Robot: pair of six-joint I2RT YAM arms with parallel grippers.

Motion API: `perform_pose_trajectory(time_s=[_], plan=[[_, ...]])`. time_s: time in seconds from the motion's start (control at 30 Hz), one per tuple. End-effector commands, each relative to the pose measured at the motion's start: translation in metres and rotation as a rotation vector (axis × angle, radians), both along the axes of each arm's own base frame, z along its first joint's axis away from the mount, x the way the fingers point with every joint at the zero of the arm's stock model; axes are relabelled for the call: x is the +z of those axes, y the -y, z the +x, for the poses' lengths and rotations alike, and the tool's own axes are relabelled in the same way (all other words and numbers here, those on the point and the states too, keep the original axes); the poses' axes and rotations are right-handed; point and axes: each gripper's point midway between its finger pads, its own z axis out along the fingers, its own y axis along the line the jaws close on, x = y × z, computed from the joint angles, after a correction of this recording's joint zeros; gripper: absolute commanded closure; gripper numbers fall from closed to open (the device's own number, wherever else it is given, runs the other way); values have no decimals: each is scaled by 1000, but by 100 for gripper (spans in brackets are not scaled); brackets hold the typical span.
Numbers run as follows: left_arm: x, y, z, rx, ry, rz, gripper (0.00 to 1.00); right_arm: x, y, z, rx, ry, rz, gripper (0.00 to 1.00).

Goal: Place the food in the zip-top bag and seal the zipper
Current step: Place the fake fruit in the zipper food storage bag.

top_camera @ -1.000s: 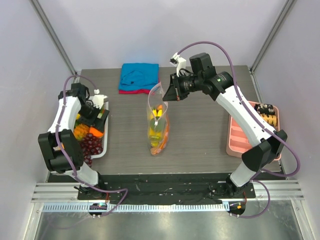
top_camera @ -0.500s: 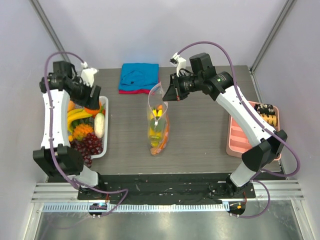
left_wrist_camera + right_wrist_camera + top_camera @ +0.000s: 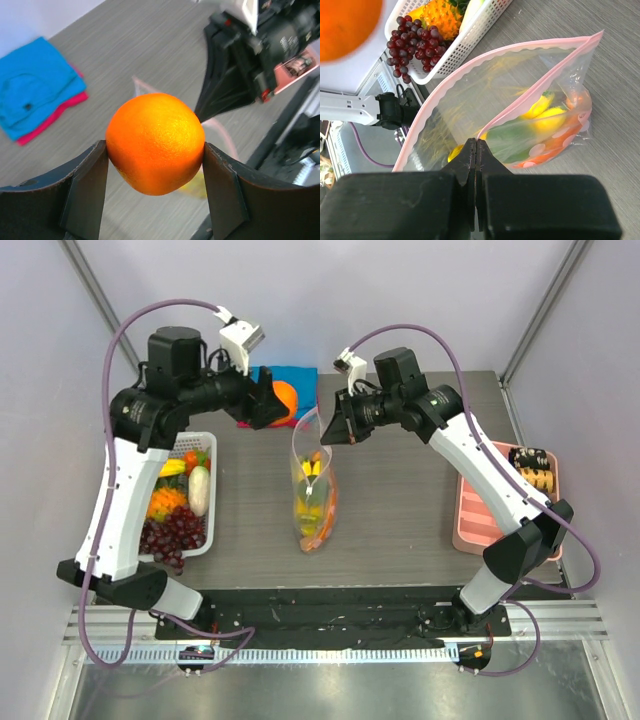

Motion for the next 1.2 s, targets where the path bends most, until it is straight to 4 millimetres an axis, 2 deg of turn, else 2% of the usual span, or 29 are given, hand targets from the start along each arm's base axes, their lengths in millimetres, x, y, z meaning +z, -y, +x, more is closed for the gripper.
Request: perform_pose_trajectory(time_s=[0.0,0.17,0.2,0.33,0.43,0.5,0.53,0.6,0.63,0.67,0.83,0.9,0.97,1.0,1.07,1.1,1.13,1.17], plan=[[-3,40,10,-23,-98,-151,48,28,-3,1,7,94,50,99],[-26,59,9,-52,-191,-182,47,33,-1,0,0,107,50,99],[-36,60,10,-47,-218,-174,47,32,-1,1,-1,108,49,99],[-61,60,13,-23,-266,-136,46,34,1,3,-16,124,43,99],[-70,57,13,-10,-259,-75,40,35,2,4,-22,128,41,99],[-73,53,13,-5,-246,-37,29,34,1,3,-18,125,40,99],[-74,54,13,-3,-242,-21,17,33,1,4,-20,121,40,99],[-72,50,10,-5,-235,8,3,31,0,4,-17,118,38,99],[-69,46,11,11,-220,21,0,32,1,4,-19,118,39,99],[-64,38,15,47,-190,44,0,32,1,3,-18,121,38,99],[-49,-6,12,141,-127,90,0,32,2,2,-16,122,36,99],[-49,-35,7,188,-144,65,0,31,1,2,-14,121,34,99],[-66,-59,-5,183,-151,120,0,30,2,2,-12,120,34,99],[-72,-80,-6,220,-166,130,0,29,2,2,-13,119,31,99],[-105,-104,-23,200,-244,226,0,28,2,1,-9,118,32,99],[-116,-123,-27,232,-276,253,0,28,3,1,-8,118,30,99],[-141,-136,-44,228,-382,297,0,27,2,2,-7,116,30,99],[-152,-150,-48,225,-406,333,0,26,2,1,-3,112,30,99]])
